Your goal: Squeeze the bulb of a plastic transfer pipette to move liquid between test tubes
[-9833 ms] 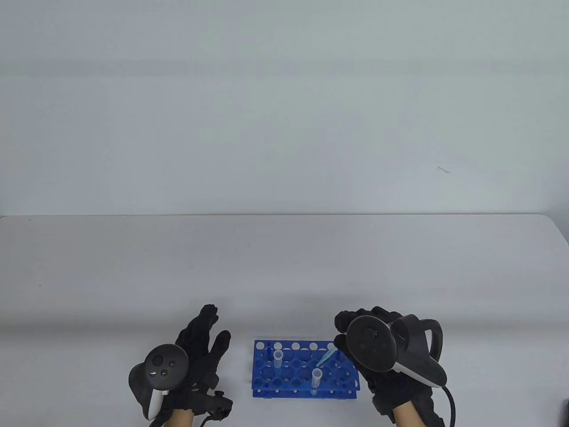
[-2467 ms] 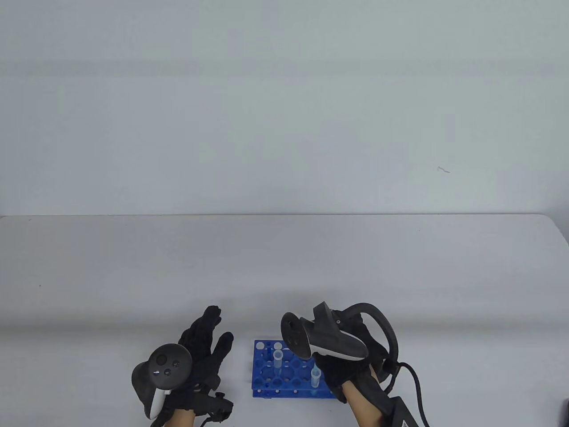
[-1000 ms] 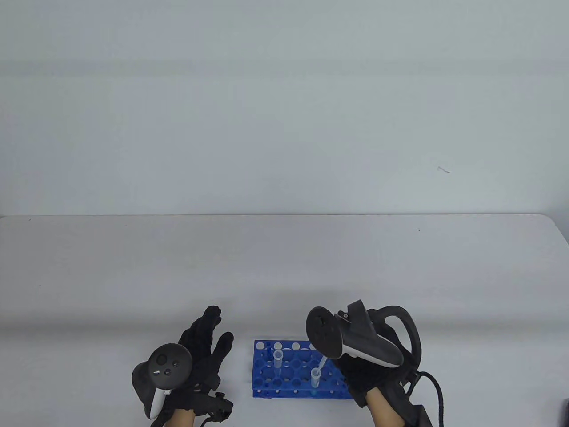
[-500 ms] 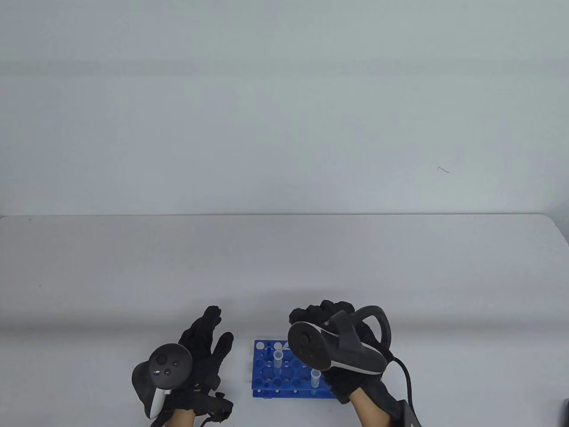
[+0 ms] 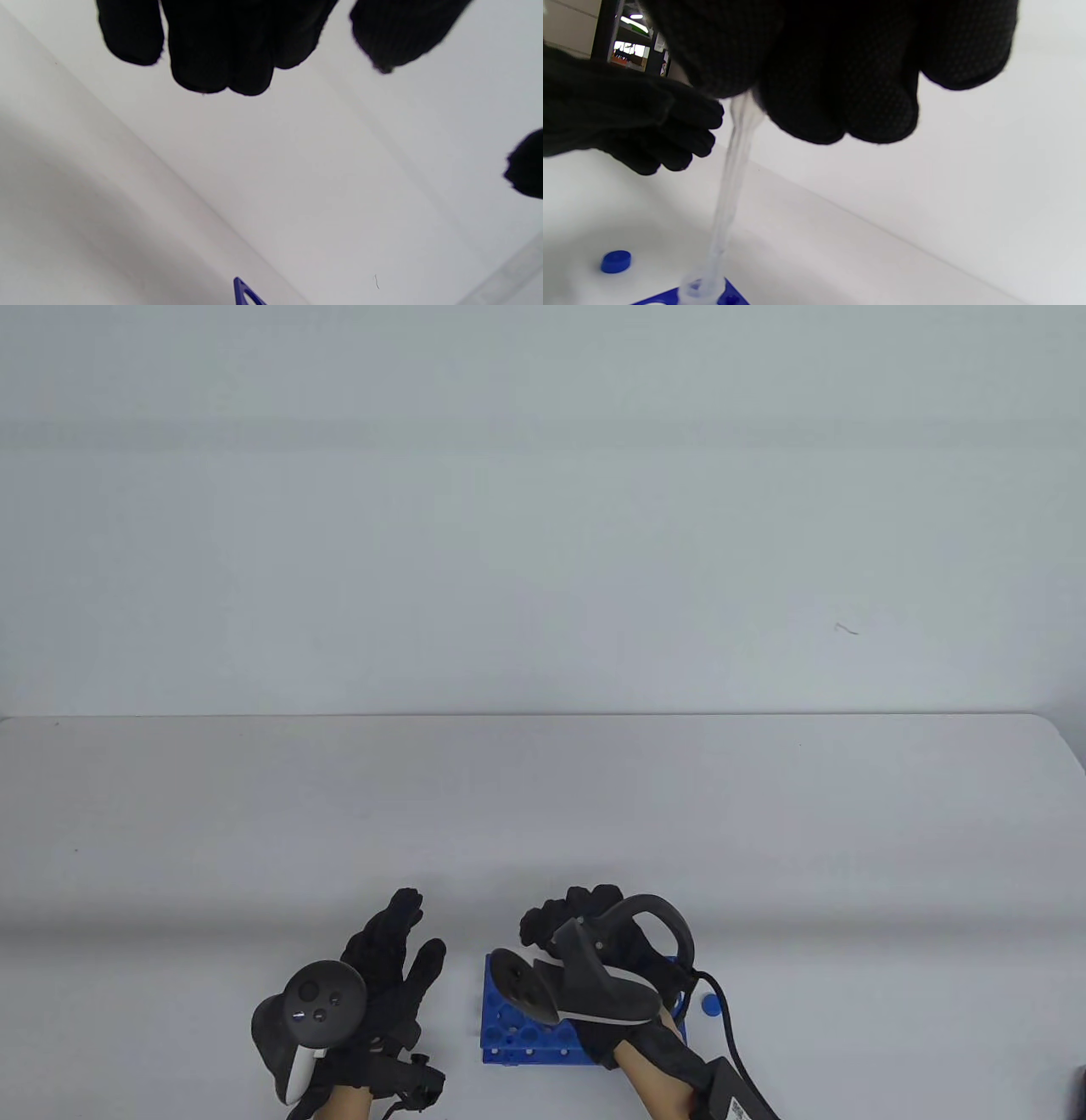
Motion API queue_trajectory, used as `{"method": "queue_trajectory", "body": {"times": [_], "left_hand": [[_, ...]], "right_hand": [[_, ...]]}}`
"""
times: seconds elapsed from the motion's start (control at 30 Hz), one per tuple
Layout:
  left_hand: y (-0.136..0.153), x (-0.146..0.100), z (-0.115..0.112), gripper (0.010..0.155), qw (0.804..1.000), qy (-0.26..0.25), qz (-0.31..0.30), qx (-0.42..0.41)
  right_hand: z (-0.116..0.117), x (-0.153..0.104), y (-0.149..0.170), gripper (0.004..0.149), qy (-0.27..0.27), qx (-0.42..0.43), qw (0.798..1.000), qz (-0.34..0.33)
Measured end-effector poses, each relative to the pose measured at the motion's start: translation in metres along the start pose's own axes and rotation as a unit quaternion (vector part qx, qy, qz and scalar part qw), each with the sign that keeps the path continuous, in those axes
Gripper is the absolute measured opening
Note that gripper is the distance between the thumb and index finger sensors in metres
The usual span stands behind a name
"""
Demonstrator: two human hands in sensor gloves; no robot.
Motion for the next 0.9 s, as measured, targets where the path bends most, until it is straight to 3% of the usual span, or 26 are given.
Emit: {"method": "queue_trajectory", "body": {"times": [0.17,0.43,0.9], "left_hand": [[0.0,0.0,0.0,0.075,1.0,0.0,0.0,-0.001],[0.0,0.0,0.0,0.075,1.0,0.0,0.0,-0.001],[0.0,0.0,0.0,0.075,1.0,0.0,0.0,-0.001]], "right_hand": [[0.013,0.009,-0.012,0.04,0.012,-0.03,0.999,-0.014],[0.036,0.021,-0.013,0.039,-0.013,-0.017,0.999,-0.024],[0.043,0.024,-0.013,0.041,-0.029,-0.009,0.999,-0.015]]}}
Point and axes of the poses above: the tracker on the back of each hand, its own y axis roughly to the little-finger side, its own x axis roughly from the wrist to the fingertips, z = x × y, the point moved 1 cm from there along x, roughly from the wrist to the fingertips, and after that the axes turned 15 degrees about -y, right-handed, at the moved point
